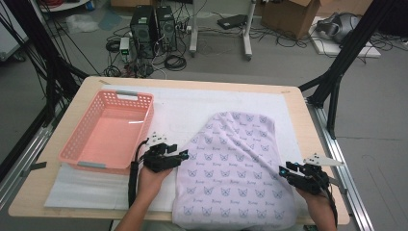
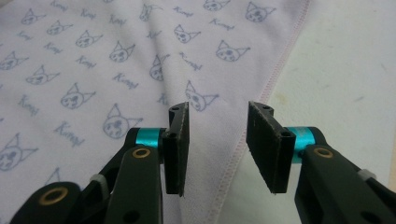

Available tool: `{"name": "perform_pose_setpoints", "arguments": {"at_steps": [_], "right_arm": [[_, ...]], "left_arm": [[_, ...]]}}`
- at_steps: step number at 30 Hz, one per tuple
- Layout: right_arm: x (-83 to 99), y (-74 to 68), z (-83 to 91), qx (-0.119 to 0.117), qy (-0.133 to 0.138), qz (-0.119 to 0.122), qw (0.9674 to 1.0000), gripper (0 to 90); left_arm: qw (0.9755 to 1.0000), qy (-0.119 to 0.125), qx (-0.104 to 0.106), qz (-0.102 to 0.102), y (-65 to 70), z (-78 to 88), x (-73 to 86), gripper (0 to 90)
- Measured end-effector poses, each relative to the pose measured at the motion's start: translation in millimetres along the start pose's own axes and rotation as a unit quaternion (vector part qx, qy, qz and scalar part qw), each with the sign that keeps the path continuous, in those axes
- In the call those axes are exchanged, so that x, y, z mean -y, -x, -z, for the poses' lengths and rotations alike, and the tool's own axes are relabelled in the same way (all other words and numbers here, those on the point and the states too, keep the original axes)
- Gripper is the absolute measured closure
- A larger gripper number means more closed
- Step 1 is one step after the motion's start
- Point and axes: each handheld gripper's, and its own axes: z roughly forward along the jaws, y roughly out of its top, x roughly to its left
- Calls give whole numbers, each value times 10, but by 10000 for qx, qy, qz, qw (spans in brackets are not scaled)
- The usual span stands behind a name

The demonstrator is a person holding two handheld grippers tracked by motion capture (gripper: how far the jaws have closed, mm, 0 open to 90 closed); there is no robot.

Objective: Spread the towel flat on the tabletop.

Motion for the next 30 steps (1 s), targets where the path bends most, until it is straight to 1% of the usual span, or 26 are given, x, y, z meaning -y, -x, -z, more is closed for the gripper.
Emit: {"name": "perform_pose_setpoints", "arguments": {"at_steps": [1,3,5,6,9,10,11,12,13,14,16,19,20,22,23,24,25,26,27,28,29,30], "right_arm": [[-1,3,-3,-14,9,6,10000,590],[-7,11,-19,-20,10,22,10000,590],[-13,22,-30,-33,13,37,10000,590],[-16,21,-35,-40,12,22,10000,590],[-18,33,-59,-55,-32,43,10000,590],[-18,39,-69,-49,-50,58,10000,590],[-17,44,-77,-56,-59,63,9999,590],[-16,47,-79,-64,-72,56,9999,590],[-14,51,-78,-64,-74,59,9999,590],[-11,59,-76,-71,-68,76,9999,590],[-4,73,-70,-86,-53,78,9999,590],[3,91,-73,-101,-75,52,9999,590],[4,92,-76,-104,-83,40,9999,590],[0,87,-77,-118,-83,44,9999,590],[-2,82,-77,-114,-68,52,9999,590],[-4,77,-73,-122,-70,49,9999,590],[-6,72,-74,-118,-56,55,9999,590],[-6,69,-73,-121,-60,46,9999,590],[-5,67,-75,-114,-55,50,9999,590],[-5,65,-74,-116,-55,48,9999,590],[-4,64,-72,-116,-58,53,9999,590],[-3,62,-71,-117,-44,48,9999,591]], "left_arm": [[10000,55,11,-36,-6,-34,-25,436],[10000,-26,-42,-59,-37,-112,-99,432],[10000,7,-91,-24,-86,-190,-181,429],[10000,53,-71,40,-115,-230,-220,429],[9998,-43,-184,38,-204,-361,-345,427],[9997,-102,-186,71,-234,-408,-380,427],[9997,-39,-212,97,-255,-442,-393,427],[9997,53,-181,182,-281,-470,-390,427],[9995,37,-143,290,-302,-503,-376,427],[9994,-38,-137,319,-308,-542,-357,427],[9994,-205,-79,258,-275,-615,-319,427],[9993,-362,25,53,-179,-690,-290,427],[9992,-397,34,-2,-148,-713,-281,427],[9987,-467,-67,-210,-99,-732,-277,436],[9986,-472,-63,-238,-90,-733,-275,469],[9982,-515,-145,-278,-75,-733,-273,525],[9974,-559,-267,-381,-58,-727,-273,580],[9963,-601,-354,-504,-44,-719,-270,678],[9967,-612,-282,-458,-41,-710,-274,784],[9962,-628,-380,-479,-31,-689,-284,843],[9961,-585,-450,-493,-26,-660,-297,858],[9964,-498,-503,-465,-24,-622,-313,863]]}}
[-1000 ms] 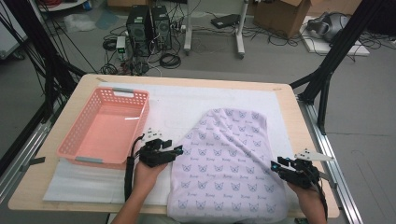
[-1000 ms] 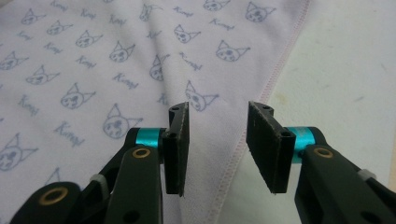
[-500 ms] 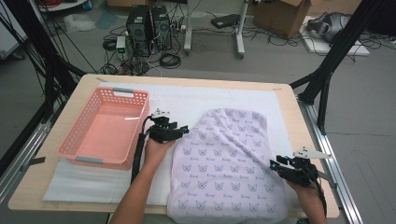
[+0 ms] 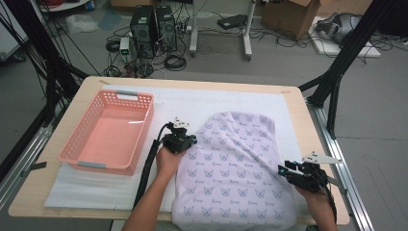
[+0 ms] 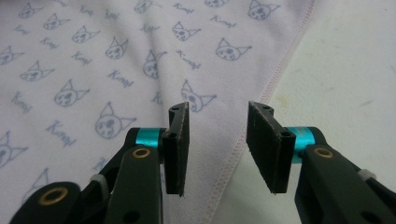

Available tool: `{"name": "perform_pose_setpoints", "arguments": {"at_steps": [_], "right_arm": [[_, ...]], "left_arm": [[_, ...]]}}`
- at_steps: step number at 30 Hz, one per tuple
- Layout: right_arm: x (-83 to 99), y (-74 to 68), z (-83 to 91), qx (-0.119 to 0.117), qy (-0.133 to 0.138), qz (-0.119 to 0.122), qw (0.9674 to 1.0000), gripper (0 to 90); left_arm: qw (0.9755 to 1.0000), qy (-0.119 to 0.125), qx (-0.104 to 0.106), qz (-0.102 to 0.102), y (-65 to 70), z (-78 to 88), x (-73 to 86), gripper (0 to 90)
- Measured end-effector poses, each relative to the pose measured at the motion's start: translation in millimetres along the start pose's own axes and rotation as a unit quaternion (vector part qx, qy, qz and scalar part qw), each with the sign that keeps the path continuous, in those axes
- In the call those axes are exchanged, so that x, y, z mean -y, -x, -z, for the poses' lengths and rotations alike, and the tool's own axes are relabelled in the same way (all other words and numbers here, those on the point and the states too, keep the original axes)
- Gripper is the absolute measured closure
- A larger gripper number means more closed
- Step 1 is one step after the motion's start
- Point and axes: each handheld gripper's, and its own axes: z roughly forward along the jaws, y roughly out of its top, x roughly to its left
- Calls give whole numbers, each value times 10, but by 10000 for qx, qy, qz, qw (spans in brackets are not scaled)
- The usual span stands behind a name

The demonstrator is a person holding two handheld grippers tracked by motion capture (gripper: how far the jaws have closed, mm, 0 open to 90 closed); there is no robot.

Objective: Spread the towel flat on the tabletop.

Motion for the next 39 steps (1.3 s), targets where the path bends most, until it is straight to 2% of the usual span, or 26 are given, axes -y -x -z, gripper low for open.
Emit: {"name": "perform_pose_setpoints", "arguments": {"at_steps": [4,7,10,13,17,23,24,25,27,30,33,34,36,39], "right_arm": [[2,-3,8,13,8,-23,10000,591],[1,-7,7,38,21,-28,10000,591],[-7,-7,5,73,22,-49,10000,591],[-13,3,-8,120,26,-91,9999,591],[-40,-8,-51,169,43,-152,9997,582],[-152,-61,-208,218,-20,-36,9998,560],[-172,-63,-237,239,-27,-22,9997,559],[-209,-61,-290,277,-19,26,9996,555],[-274,-53,-390,342,-74,45,9994,544],[-349,-40,-557,357,-214,34,9991,529],[-370,-63,-695,411,-403,243,9980,552],[-372,-68,-696,388,-381,316,9980,617],[-365,-54,-653,248,-452,419,9978,873],[-314,-12,-526,356,-584,620,9957,883]], "left_arm": [[9992,328,-202,-71,-15,193,-64,867],[9989,219,-213,-345,79,226,-65,866],[9983,185,67,-555,258,204,-38,864],[9961,125,268,-828,453,168,4,858],[9916,-98,477,-1198,700,83,59,828],[9865,-325,847,-1362,971,-62,154,763],[9852,-420,874,-1414,1012,-88,184,761],[9851,-378,830,-1461,1035,-86,194,747],[9868,-332,888,-1315,1033,-75,189,723],[9891,-264,866,-1163,990,-27,170,650],[9925,-90,859,-870,878,44,140,601],[9937,17,837,-742,838,71,130,583],[9954,221,776,-524,749,134,104,533],[9955,540,760,-193,590,237,57,498]]}}
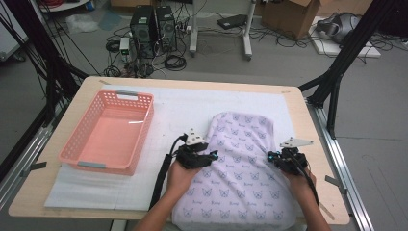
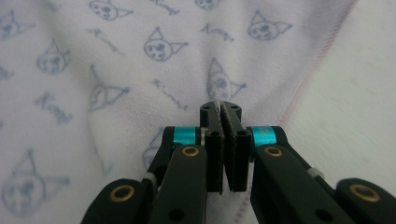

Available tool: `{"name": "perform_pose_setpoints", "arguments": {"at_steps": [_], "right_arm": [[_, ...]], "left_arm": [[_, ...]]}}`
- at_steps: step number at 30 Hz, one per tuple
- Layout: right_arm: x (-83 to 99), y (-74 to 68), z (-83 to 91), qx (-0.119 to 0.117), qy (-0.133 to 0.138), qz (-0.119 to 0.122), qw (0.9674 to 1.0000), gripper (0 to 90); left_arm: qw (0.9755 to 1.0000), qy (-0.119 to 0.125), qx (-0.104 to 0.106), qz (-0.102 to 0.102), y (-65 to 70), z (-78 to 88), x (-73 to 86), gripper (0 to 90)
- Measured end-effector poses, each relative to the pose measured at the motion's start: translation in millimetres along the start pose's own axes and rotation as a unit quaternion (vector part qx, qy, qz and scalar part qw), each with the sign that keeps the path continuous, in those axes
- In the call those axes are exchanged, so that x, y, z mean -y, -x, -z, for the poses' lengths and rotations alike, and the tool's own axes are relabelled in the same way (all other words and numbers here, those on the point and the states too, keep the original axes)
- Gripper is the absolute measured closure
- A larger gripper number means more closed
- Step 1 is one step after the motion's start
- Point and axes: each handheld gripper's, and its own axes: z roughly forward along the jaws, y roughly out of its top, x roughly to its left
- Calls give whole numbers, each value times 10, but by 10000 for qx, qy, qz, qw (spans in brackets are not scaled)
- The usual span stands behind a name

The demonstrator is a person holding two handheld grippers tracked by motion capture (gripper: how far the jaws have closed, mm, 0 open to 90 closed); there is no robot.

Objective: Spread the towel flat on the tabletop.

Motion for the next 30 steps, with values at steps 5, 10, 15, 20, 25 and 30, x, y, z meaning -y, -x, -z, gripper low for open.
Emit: {"name": "perform_pose_setpoints", "arguments": {"at_steps": [5,10,15,20,25,30], "right_arm": [[226,108,252,310,-51,17,9995,882],[300,175,337,234,155,-321,9991,747],[250,121,364,89,465,-258,9985,688],[228,89,349,-8,510,-187,9985,681],[217,78,332,-48,490,-179,9986,681],[220,74,344,-20,517,-171,9985,680]], "left_arm": [[9982,401,-233,378,-258,142,-106,485],[9974,99,-448,548,-486,-38,-171,593],[9933,-118,-809,820,-648,-298,-113,683],[9955,-280,-576,699,-564,-524,-134,652],[9963,-501,-202,662,-437,-684,-157,529],[9972,-557,213,442,-270,-752,-128,425]]}}
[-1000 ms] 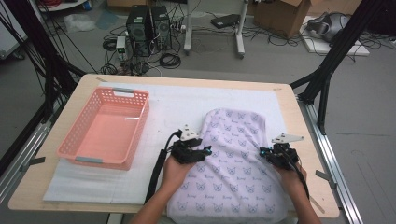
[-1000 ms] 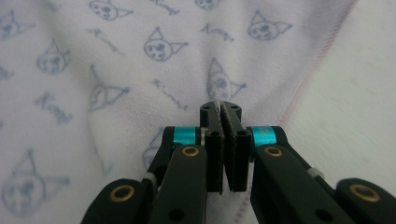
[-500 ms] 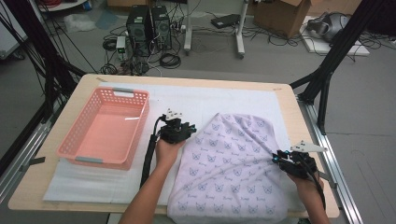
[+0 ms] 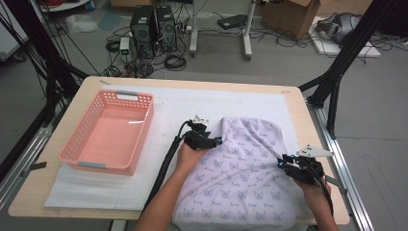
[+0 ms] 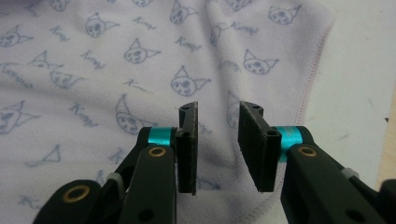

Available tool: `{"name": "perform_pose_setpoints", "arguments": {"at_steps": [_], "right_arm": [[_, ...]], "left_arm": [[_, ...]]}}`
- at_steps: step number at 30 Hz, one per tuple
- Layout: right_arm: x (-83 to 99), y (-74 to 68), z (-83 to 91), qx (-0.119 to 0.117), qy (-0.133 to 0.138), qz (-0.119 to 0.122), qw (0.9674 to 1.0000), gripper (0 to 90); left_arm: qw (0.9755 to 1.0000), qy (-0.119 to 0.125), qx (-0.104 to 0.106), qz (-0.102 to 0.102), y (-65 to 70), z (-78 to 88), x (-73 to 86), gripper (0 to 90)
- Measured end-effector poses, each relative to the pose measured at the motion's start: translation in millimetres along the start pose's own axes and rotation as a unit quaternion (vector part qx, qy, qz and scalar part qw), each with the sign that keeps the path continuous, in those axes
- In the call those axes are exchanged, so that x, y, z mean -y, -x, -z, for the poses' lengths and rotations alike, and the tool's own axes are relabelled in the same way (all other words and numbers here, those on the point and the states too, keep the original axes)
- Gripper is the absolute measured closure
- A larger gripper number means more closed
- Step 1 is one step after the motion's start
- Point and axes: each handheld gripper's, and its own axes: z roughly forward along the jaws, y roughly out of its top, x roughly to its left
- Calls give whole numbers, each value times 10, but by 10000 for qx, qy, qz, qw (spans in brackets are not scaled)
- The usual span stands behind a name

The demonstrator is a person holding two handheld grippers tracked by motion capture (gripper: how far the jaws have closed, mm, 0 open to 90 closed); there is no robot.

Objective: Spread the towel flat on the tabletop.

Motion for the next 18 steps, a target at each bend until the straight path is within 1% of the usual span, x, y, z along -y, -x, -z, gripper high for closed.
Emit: {"name": "perform_pose_setpoints", "arguments": {"at_steps": [1,2,3,4,5,6,7,8,9,10,11,12,13,14,15,16,17,18], "right_arm": [[-1,0,8,21,4,7,10000,680],[-1,-2,12,37,28,8,10000,680],[-5,1,13,39,49,-12,10000,680],[-7,0,12,29,54,-32,10000,680],[-8,2,7,39,45,-14,10000,681],[-8,1,0,23,30,-14,10000,681],[-7,-3,-8,15,9,-7,10000,681],[-8,-8,-16,9,5,1,10000,682],[-11,-9,-23,-1,-6,12,10000,682],[-14,-11,-27,-11,0,21,10000,682],[-16,-16,-29,-6,9,10,10000,682],[-18,-17,-25,-9,6,12,10000,682],[-17,-19,-23,-3,12,8,10000,682],[-15,-20,-23,-2,23,-2,10000,682],[-11,-20,-21,4,12,-28,10000,682],[-8,-14,-20,2,0,-19,10000,682],[-6,-13,-20,4,-17,-31,10000,682],[-5,-14,-22,6,-24,-42,10000,683]], "left_arm": [[9998,-46,-27,-170,39,-8,1,430],[9995,-78,29,-290,71,-18,0,438],[9993,-98,111,-348,107,-37,1,460],[9985,-166,133,-509,143,-52,0,486],[9974,-227,107,-677,182,-68,0,559],[9967,-259,61,-766,208,-74,-7,609],[9971,-234,77,-724,219,-70,-13,677],[9974,-219,51,-688,222,-63,-19,757],[9975,-214,37,-666,214,-51,-23,784],[9977,-222,8,-643,203,-29,-29,797],[9979,-193,-82,-610,189,7,-39,802],[9983,-138,-184,-535,156,65,-52,802],[9990,-6,-236,-387,111,132,-61,801],[9991,96,-329,-269,61,204,-73,797],[9984,120,-498,-228,7,284,-89,790],[9971,157,-697,-261,-46,367,-103,787],[9952,207,-912,-303,-103,451,-115,787],[9935,293,-1071,-260,-159,529,-122,788]]}}
